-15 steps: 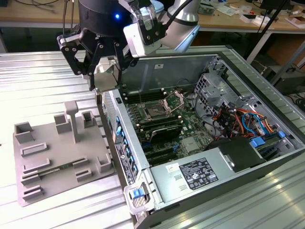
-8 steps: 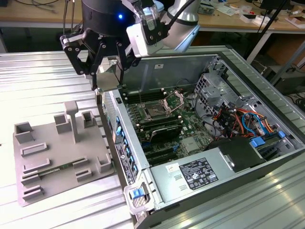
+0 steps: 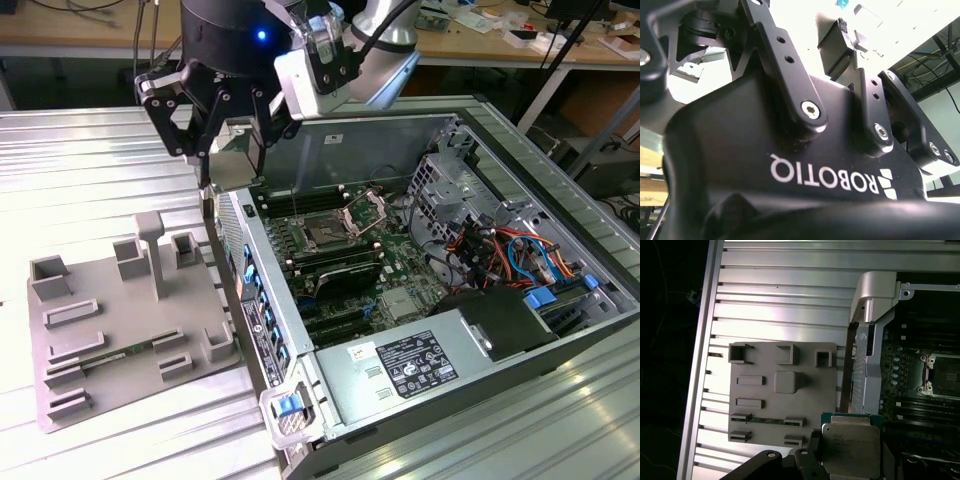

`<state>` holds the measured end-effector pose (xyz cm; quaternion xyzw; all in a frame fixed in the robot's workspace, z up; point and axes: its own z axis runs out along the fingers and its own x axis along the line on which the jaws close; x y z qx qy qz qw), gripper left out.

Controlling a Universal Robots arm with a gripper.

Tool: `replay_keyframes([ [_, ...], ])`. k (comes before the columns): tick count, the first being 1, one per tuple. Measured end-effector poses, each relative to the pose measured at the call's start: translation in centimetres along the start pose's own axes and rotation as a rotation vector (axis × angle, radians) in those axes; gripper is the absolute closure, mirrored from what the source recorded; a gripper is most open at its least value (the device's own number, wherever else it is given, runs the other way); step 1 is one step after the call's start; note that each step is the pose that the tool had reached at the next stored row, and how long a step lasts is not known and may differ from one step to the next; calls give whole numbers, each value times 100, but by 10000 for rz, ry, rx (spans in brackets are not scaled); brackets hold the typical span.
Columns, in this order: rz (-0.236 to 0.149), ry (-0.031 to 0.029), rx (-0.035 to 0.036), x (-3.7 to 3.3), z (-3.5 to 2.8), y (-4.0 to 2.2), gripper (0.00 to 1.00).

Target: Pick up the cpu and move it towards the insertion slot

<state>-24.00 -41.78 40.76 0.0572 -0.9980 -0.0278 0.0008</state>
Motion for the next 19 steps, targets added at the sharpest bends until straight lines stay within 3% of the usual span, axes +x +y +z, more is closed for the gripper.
replay_keyframes([
  [19,0,0,1,-181,3,-21,45],
])
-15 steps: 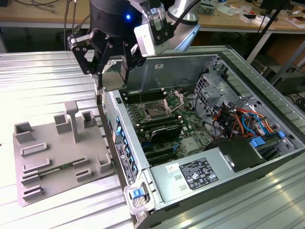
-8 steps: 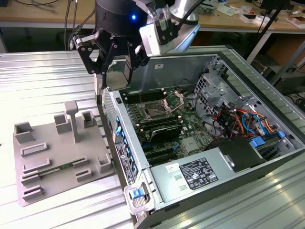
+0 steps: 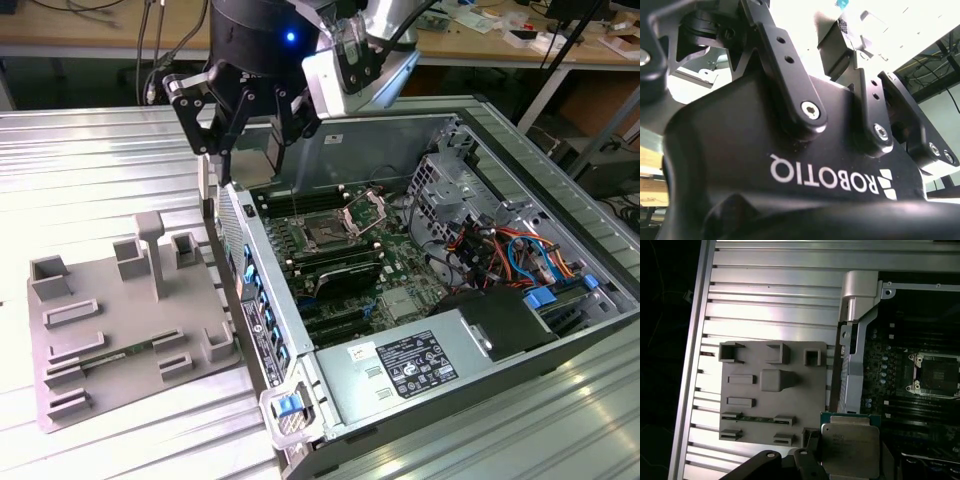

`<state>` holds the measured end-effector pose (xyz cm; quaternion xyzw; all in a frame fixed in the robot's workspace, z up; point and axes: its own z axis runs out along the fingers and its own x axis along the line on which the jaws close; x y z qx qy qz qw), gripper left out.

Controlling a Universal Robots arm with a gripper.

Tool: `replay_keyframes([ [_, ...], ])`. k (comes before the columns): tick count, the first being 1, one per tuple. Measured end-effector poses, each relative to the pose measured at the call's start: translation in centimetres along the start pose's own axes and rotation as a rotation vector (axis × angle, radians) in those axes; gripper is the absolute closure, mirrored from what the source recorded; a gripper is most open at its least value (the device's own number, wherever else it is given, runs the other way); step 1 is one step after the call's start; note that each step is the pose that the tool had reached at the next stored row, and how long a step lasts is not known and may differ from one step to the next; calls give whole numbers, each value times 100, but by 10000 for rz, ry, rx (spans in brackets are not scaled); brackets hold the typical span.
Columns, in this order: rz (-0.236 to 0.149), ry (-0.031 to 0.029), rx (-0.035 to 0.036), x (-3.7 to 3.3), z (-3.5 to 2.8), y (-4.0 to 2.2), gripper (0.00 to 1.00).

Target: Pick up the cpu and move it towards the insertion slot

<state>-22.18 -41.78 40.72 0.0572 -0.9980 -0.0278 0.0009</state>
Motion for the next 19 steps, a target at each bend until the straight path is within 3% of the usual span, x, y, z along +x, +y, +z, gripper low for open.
replay_keyframes([
  [19,0,0,-1,-184,3,-21,45],
])
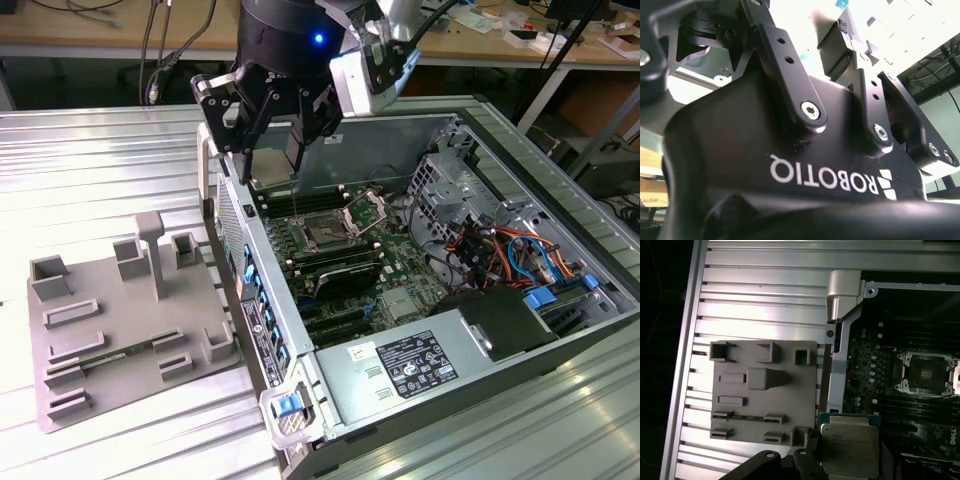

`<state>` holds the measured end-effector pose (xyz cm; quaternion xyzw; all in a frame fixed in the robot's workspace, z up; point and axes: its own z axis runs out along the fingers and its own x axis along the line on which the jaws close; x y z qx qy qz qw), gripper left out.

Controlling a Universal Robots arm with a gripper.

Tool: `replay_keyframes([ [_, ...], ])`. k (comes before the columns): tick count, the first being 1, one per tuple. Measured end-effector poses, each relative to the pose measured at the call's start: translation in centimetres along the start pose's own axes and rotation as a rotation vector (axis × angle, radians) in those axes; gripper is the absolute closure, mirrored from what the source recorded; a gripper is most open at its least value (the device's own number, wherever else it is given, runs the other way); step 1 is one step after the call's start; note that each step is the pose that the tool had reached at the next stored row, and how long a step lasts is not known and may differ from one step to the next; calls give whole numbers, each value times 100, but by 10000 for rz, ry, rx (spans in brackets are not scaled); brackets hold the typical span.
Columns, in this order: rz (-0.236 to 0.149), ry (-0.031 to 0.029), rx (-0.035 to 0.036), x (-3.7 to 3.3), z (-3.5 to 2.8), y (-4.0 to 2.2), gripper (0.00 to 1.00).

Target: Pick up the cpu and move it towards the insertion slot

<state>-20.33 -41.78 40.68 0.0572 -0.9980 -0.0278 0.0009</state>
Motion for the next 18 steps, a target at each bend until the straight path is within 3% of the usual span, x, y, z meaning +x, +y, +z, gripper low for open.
replay_keyframes([
  [18,0,0,-1,-132,3,-15,45],
])
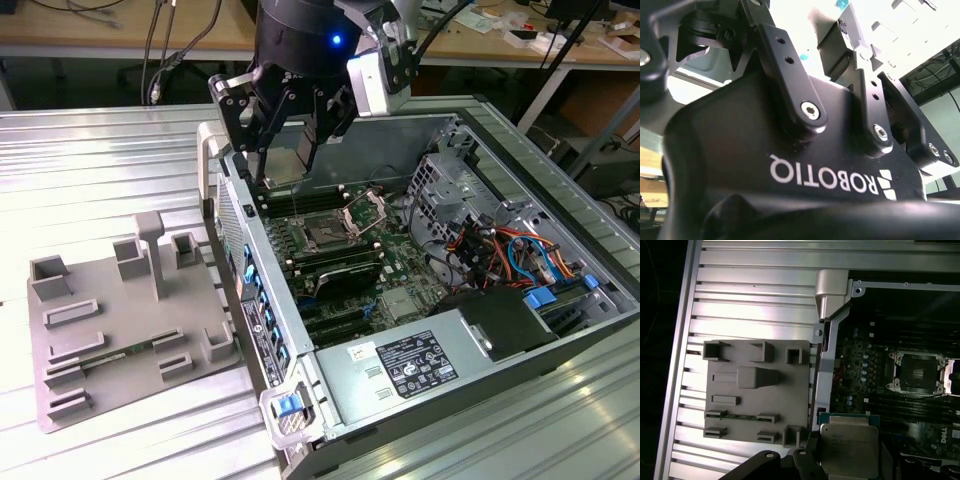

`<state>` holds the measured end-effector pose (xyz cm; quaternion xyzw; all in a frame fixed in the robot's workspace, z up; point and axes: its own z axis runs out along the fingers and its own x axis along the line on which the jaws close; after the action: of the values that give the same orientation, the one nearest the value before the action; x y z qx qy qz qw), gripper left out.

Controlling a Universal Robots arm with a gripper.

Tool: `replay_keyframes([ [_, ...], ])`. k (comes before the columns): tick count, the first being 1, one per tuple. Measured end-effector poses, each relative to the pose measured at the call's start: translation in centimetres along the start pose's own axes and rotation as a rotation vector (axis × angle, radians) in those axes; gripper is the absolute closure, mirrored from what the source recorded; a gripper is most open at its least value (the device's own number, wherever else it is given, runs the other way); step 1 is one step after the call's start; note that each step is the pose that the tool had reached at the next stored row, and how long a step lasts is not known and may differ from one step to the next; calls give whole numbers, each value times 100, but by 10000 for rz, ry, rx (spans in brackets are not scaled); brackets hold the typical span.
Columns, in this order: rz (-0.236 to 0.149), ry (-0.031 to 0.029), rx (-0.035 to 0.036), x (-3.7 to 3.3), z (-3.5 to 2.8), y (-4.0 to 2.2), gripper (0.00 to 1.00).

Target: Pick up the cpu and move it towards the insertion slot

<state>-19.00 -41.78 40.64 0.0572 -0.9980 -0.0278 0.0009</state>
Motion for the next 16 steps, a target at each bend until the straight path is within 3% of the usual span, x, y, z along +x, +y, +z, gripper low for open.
replay_keyframes([
  [16,0,0,0,-110,18,-13,45],
])
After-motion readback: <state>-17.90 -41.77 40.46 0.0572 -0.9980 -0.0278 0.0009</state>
